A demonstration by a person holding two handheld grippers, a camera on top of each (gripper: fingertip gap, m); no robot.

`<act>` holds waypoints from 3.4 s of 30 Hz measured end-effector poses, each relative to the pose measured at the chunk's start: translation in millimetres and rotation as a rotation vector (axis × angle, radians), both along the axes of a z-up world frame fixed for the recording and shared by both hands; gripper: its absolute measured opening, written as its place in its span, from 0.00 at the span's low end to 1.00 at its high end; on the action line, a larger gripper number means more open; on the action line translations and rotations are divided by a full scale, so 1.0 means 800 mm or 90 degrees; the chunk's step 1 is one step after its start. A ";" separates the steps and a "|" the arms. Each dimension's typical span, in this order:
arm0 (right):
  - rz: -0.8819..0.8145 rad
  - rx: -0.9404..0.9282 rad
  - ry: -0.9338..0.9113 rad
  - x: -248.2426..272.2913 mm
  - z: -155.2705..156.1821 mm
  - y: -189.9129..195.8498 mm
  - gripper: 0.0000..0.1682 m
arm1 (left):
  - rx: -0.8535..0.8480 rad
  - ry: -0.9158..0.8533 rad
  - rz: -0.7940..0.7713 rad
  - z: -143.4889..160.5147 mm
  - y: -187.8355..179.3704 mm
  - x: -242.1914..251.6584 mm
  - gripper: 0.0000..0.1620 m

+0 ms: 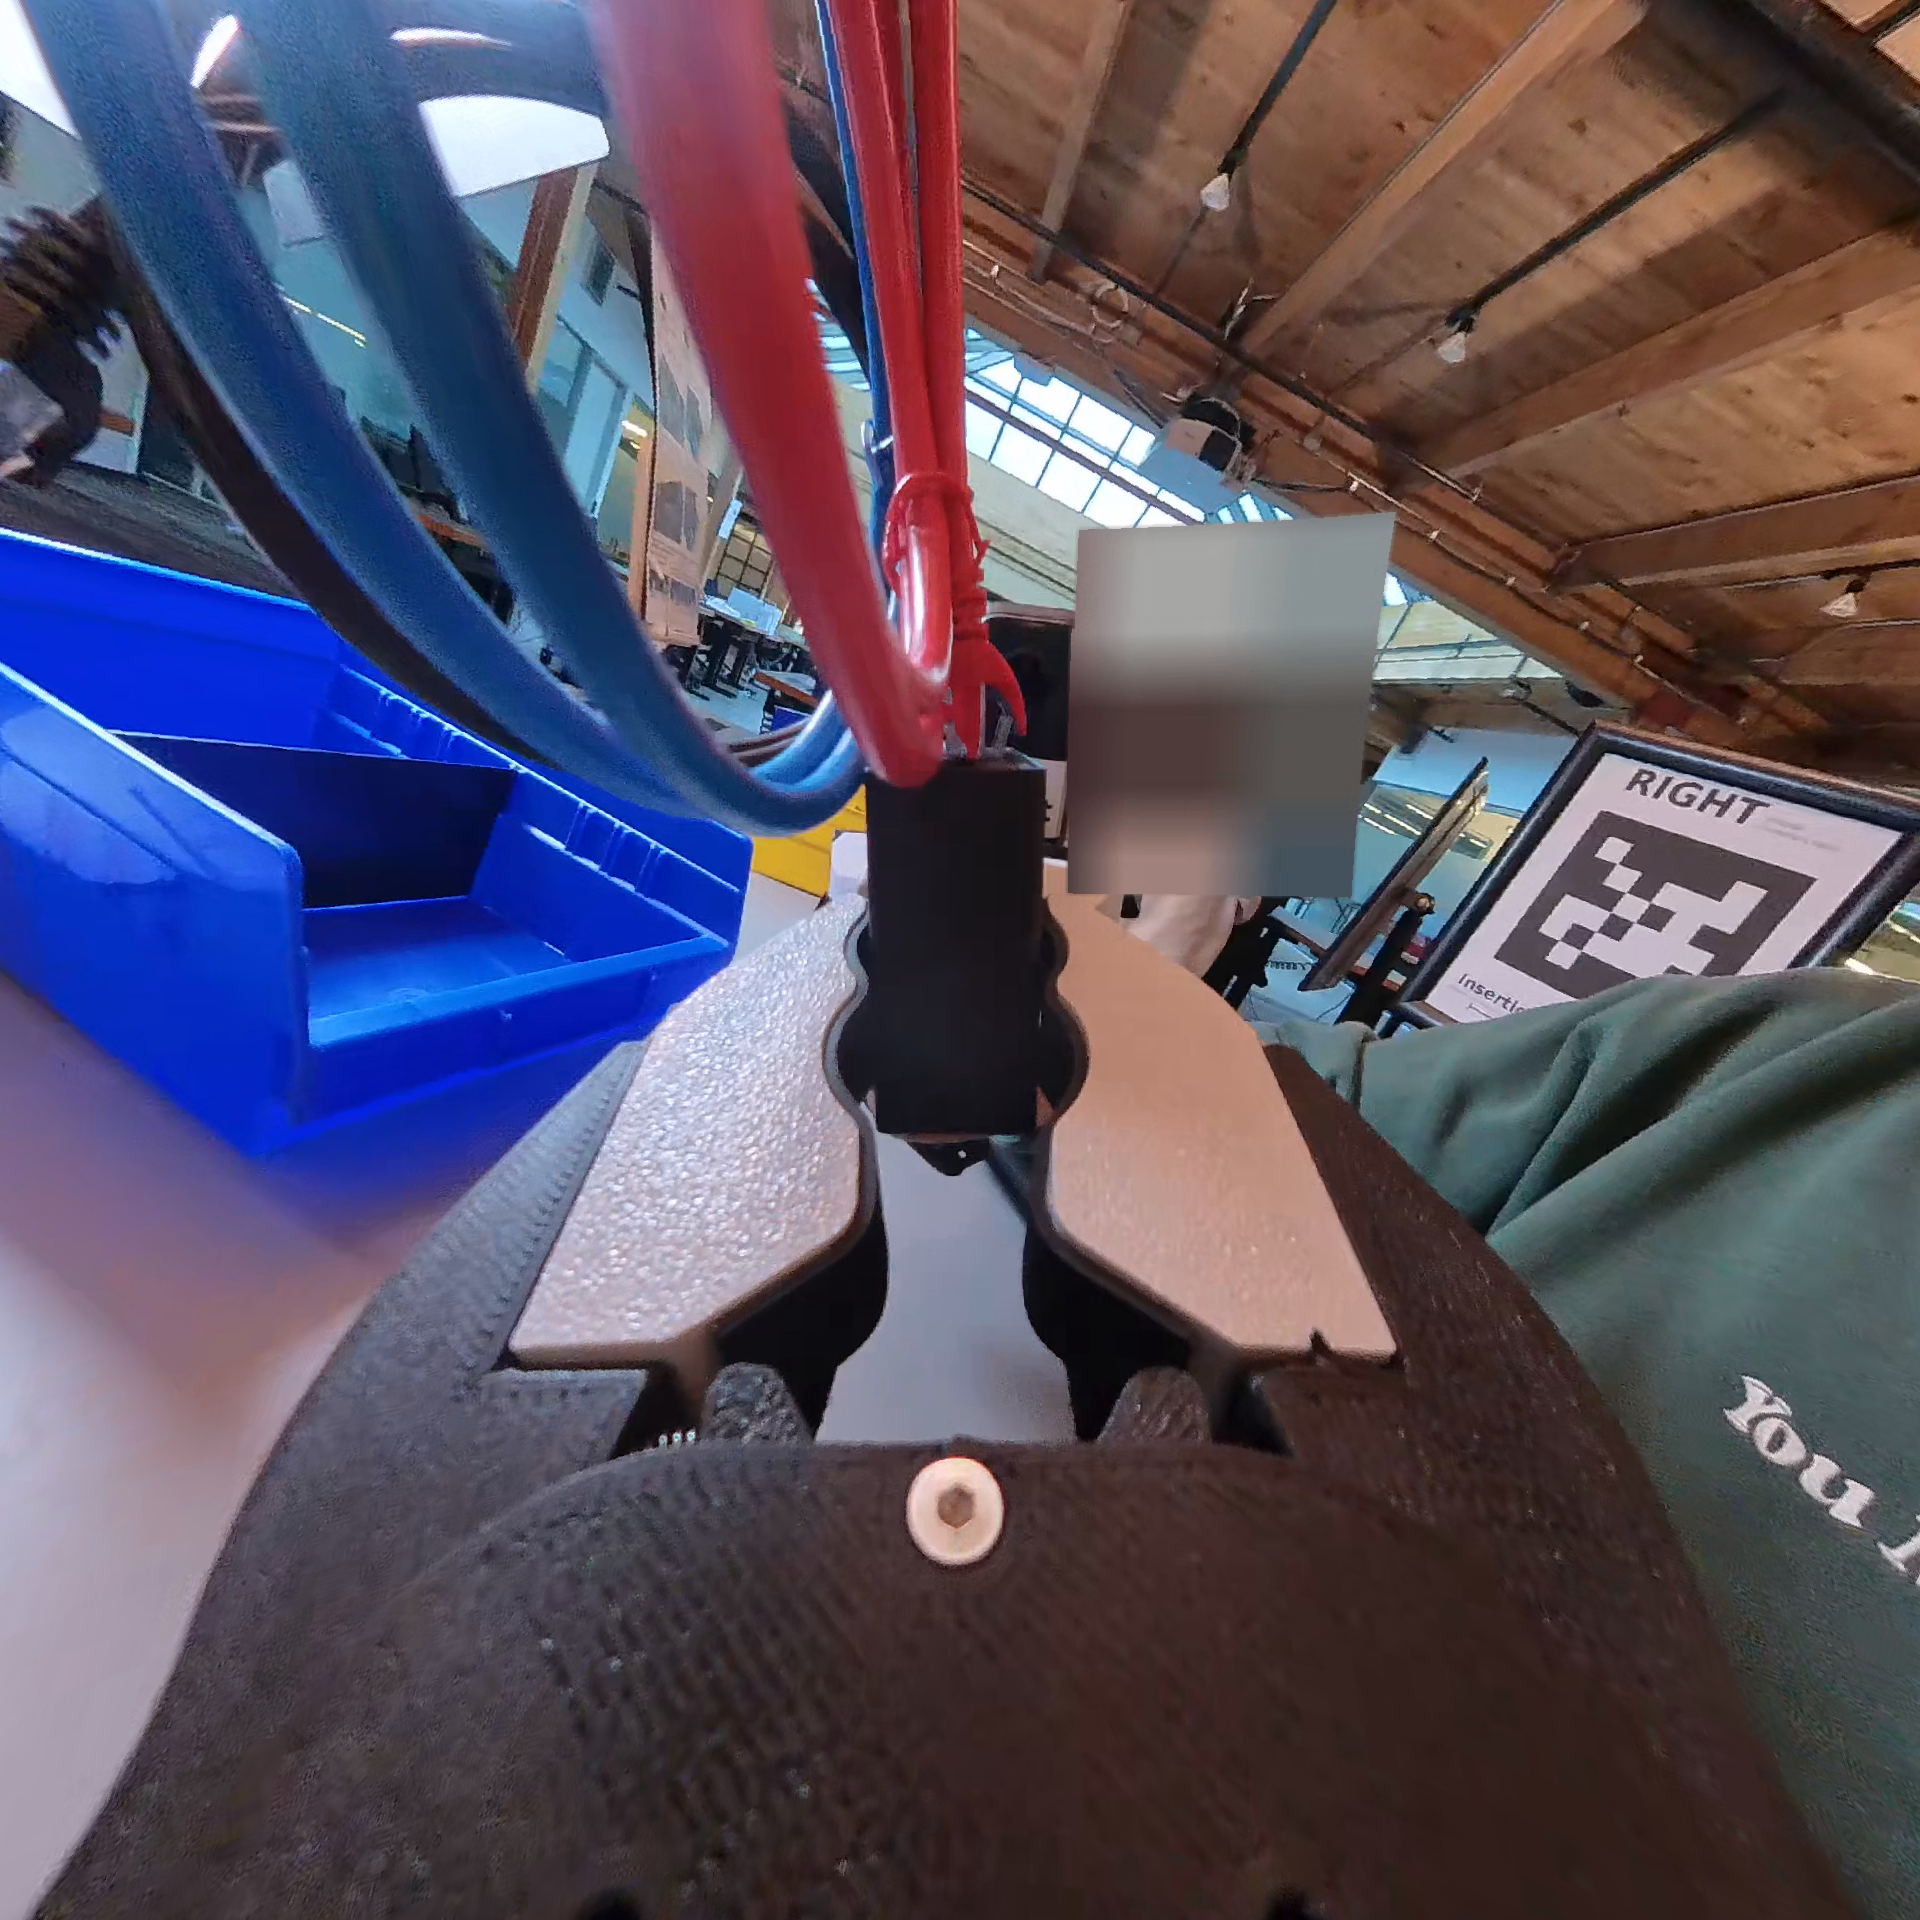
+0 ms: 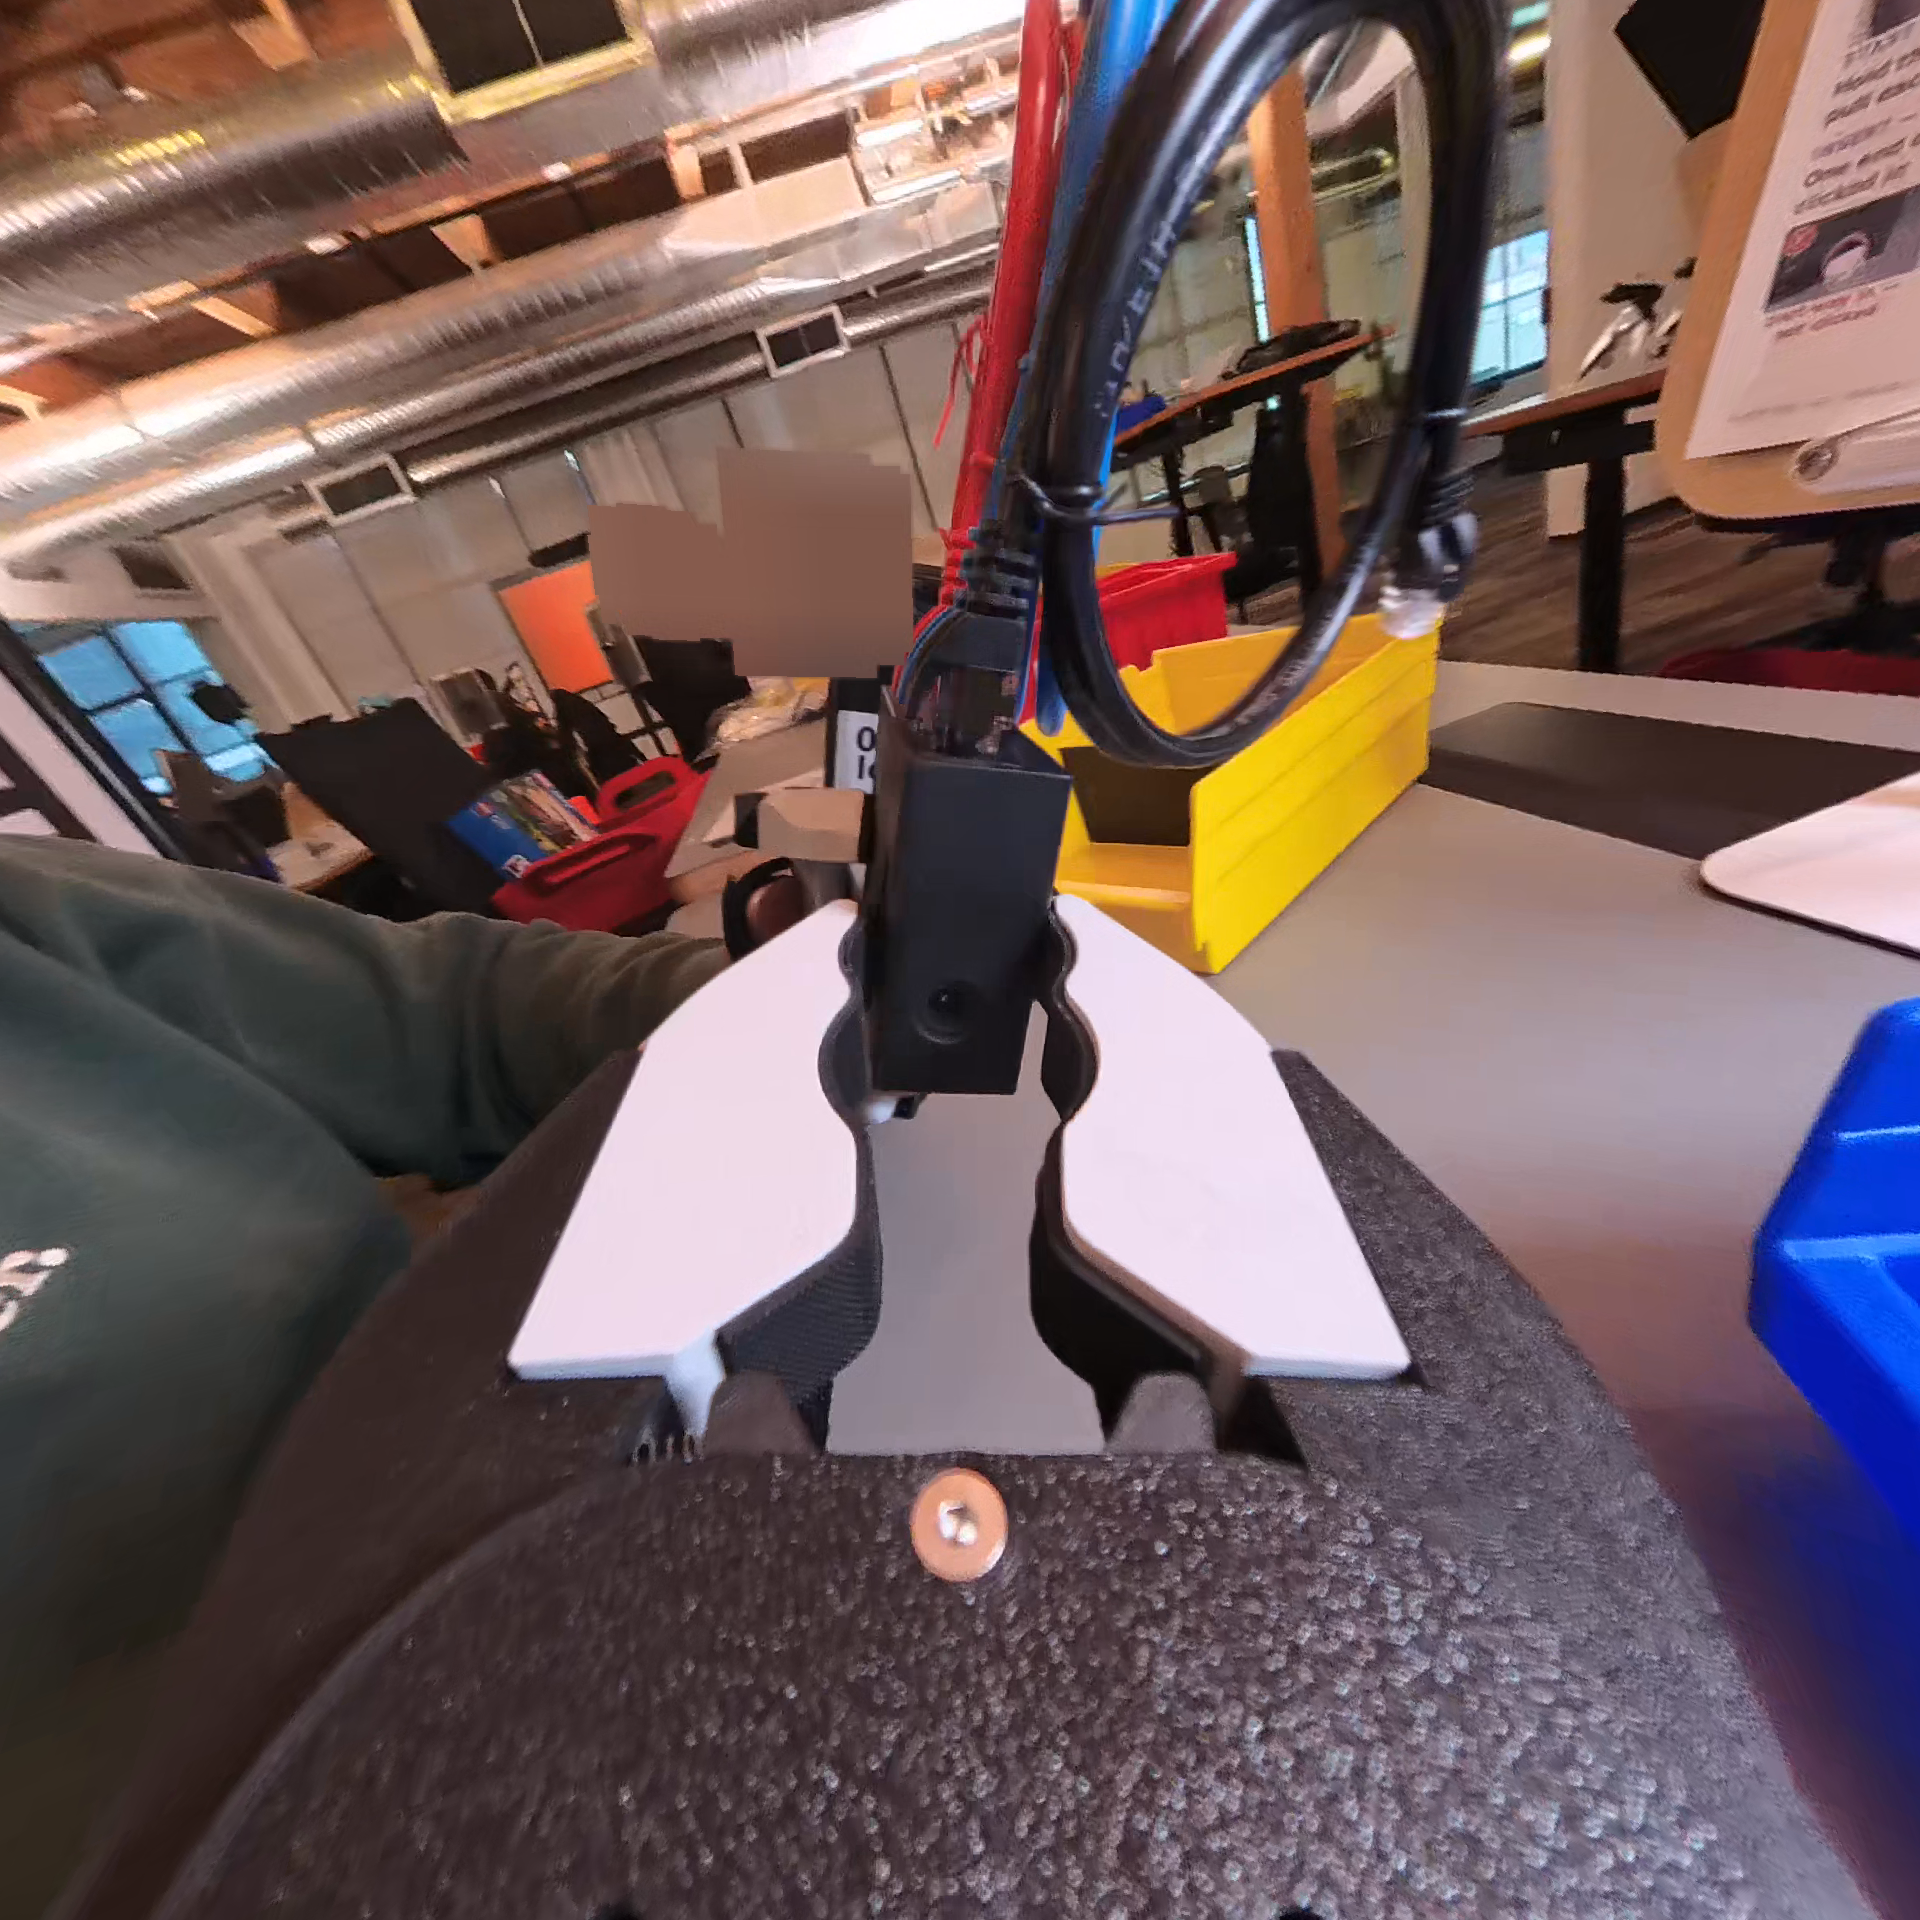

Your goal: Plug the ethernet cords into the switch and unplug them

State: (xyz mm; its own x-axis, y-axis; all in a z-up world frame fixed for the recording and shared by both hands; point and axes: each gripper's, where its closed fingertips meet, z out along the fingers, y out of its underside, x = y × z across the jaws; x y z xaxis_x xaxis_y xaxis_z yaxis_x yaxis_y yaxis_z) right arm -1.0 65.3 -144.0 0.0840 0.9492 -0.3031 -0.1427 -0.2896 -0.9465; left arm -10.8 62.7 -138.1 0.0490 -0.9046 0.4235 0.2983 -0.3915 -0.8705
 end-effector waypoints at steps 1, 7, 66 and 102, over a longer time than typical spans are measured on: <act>0.011 -0.013 0.007 0.001 0.000 0.000 0.17 | 0.000 0.007 0.001 -0.002 0.000 0.001 0.17; 0.035 -0.104 0.173 0.002 0.009 -0.003 0.16 | -0.049 -0.079 -0.021 0.008 -0.005 0.003 0.23; 0.101 -0.078 0.034 -0.003 -0.021 -0.012 0.13 | 0.036 0.188 -0.102 -0.040 -0.023 0.012 0.21; -0.001 0.217 -0.235 0.002 -0.029 -0.020 0.13 | -0.158 0.156 -0.095 -0.056 0.011 -0.011 0.29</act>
State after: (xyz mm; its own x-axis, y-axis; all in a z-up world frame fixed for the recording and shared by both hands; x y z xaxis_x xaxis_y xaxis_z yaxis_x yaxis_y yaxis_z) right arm 0.5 49.2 -167.3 0.1288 0.9888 0.0749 0.2197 0.0452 -0.9745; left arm -19.4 71.2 -182.5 0.0511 -0.7806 0.6229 0.0174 -0.6229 -0.7821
